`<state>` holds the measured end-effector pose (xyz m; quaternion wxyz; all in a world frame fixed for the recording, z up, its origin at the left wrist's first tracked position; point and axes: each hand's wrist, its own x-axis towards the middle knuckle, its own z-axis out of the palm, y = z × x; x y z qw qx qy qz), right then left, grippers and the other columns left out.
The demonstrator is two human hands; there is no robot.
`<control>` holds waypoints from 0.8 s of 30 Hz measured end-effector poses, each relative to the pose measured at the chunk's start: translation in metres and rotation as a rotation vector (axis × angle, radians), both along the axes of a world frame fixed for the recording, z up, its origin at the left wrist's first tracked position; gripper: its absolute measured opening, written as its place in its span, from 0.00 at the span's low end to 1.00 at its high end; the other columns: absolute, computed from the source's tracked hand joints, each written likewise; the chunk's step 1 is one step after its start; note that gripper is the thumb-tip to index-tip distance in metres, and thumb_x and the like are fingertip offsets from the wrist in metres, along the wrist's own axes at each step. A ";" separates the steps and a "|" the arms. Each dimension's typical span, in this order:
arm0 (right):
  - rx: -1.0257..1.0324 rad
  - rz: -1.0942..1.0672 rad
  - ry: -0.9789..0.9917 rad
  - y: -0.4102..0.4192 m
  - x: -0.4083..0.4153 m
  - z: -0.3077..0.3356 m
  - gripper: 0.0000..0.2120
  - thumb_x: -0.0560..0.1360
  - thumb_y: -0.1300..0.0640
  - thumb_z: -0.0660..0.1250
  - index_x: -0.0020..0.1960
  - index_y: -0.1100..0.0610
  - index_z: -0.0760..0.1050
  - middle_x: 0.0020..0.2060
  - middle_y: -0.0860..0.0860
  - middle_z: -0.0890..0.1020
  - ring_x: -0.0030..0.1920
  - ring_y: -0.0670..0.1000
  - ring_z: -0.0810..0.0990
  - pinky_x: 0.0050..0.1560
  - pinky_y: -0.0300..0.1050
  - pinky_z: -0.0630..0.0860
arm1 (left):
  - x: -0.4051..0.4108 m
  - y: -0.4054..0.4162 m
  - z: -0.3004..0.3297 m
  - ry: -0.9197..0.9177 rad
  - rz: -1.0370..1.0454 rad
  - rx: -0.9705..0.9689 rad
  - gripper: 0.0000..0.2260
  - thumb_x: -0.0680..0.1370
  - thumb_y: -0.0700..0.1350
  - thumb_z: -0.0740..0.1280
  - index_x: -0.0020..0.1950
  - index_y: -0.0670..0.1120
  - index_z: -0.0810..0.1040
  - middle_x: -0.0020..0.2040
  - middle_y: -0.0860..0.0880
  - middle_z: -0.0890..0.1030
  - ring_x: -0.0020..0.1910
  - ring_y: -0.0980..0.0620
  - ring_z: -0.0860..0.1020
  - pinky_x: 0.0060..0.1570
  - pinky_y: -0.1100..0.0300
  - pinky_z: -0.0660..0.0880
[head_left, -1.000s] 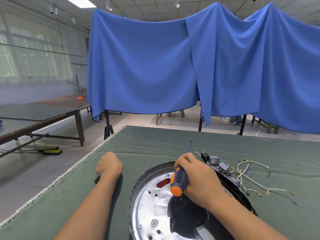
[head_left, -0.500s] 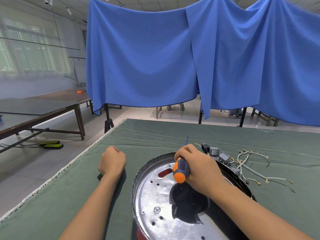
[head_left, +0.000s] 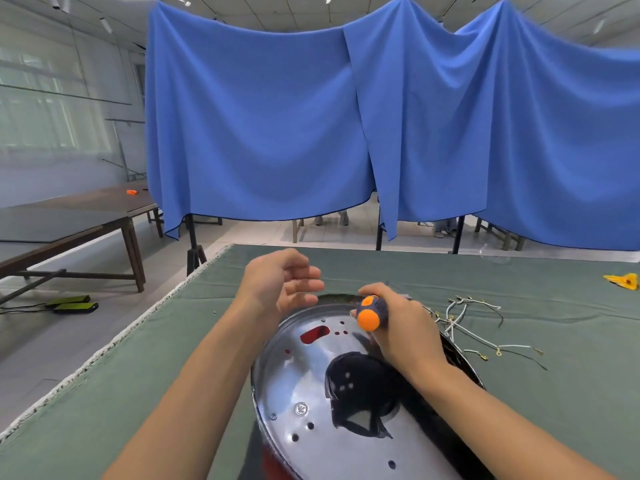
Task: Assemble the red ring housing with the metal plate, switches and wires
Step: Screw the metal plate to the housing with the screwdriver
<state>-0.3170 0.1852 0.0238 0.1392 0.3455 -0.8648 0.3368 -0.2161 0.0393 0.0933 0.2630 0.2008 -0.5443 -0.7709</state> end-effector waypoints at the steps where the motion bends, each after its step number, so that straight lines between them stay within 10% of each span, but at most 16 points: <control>1: 0.000 0.022 -0.055 0.002 -0.002 0.000 0.15 0.71 0.61 0.68 0.54 0.45 0.76 0.41 0.51 0.83 0.43 0.57 0.81 0.40 0.46 0.75 | 0.002 0.005 0.002 -0.006 -0.031 -0.005 0.08 0.75 0.35 0.61 0.36 0.38 0.74 0.27 0.46 0.79 0.22 0.51 0.77 0.20 0.64 0.72; 5: -0.336 0.284 -0.638 -0.005 0.001 0.013 0.20 0.76 0.70 0.57 0.52 0.45 0.72 0.47 0.58 0.82 0.31 0.54 0.81 0.28 0.44 0.77 | -0.001 0.021 -0.002 -0.028 -0.128 0.061 0.06 0.75 0.35 0.61 0.38 0.37 0.74 0.29 0.45 0.81 0.25 0.50 0.80 0.21 0.63 0.74; 13: -0.728 0.618 -1.296 0.003 -0.006 0.033 0.23 0.77 0.46 0.50 0.60 0.56 0.77 0.55 0.62 0.82 0.54 0.61 0.82 0.47 0.54 0.77 | -0.005 0.012 -0.014 0.022 -0.077 0.237 0.05 0.75 0.34 0.62 0.39 0.37 0.74 0.29 0.45 0.81 0.24 0.53 0.78 0.24 0.64 0.75; 17: -0.658 0.405 -1.197 0.002 -0.004 0.040 0.11 0.78 0.62 0.59 0.58 0.58 0.75 0.56 0.66 0.80 0.40 0.59 0.85 0.31 0.44 0.78 | -0.007 0.011 -0.018 0.050 -0.051 0.353 0.03 0.76 0.34 0.62 0.42 0.36 0.74 0.36 0.43 0.79 0.25 0.53 0.75 0.23 0.65 0.75; 24: -0.208 0.276 -0.555 0.020 0.005 0.052 0.23 0.73 0.68 0.63 0.61 0.48 0.62 0.48 0.56 0.82 0.22 0.48 0.75 0.23 0.40 0.70 | -0.008 -0.005 -0.024 0.080 -0.001 0.472 0.04 0.78 0.36 0.63 0.44 0.37 0.74 0.39 0.43 0.78 0.32 0.52 0.76 0.24 0.64 0.76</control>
